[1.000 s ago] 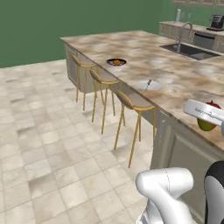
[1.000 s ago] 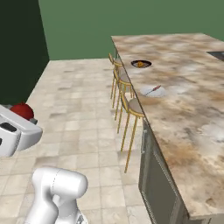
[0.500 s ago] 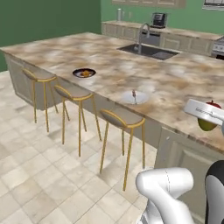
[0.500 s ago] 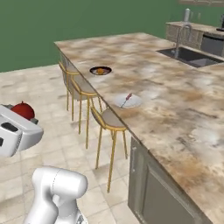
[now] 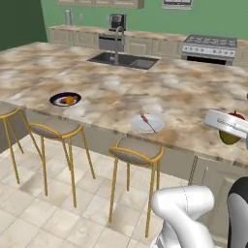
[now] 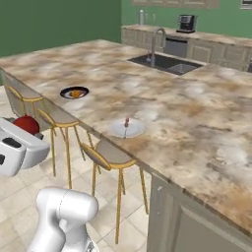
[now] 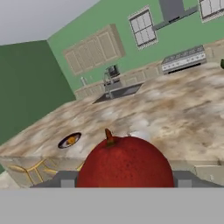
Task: Pick up the orange and mango from the fridge and place one fruit on each plate on the dining counter.
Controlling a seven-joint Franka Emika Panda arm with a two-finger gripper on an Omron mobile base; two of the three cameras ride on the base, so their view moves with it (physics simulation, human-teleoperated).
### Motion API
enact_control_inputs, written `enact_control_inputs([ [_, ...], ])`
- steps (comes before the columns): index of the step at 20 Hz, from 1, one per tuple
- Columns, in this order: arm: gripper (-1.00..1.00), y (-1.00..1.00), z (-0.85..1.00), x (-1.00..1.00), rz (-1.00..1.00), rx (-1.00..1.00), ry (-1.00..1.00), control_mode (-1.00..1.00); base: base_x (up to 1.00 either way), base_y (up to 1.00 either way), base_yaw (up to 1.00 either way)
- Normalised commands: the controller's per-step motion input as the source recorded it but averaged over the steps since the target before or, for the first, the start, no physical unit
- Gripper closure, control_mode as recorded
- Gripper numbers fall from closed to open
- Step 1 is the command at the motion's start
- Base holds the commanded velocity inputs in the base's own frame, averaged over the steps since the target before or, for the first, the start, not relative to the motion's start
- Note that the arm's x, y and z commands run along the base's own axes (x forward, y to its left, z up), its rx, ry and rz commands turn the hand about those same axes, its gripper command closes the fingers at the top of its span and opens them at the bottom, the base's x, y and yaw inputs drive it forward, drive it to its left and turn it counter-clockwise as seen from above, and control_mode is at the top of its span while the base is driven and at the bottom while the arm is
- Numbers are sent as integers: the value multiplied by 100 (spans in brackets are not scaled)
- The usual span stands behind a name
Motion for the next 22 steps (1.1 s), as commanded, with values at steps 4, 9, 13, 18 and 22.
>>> enact_control_inputs([
  [4,100,0,0,0,0,0,0,100,84,73,-55],
  [9,100,0,0,0,0,0,0,100,85,71,-56],
  [13,100,0,0,0,0,0,0,100,86,69,-56],
  [18,100,0,0,0,0,0,0,100,96,60,-52],
  [22,100,0,-16,50,-12,1,31,-100,50,9,-19],
])
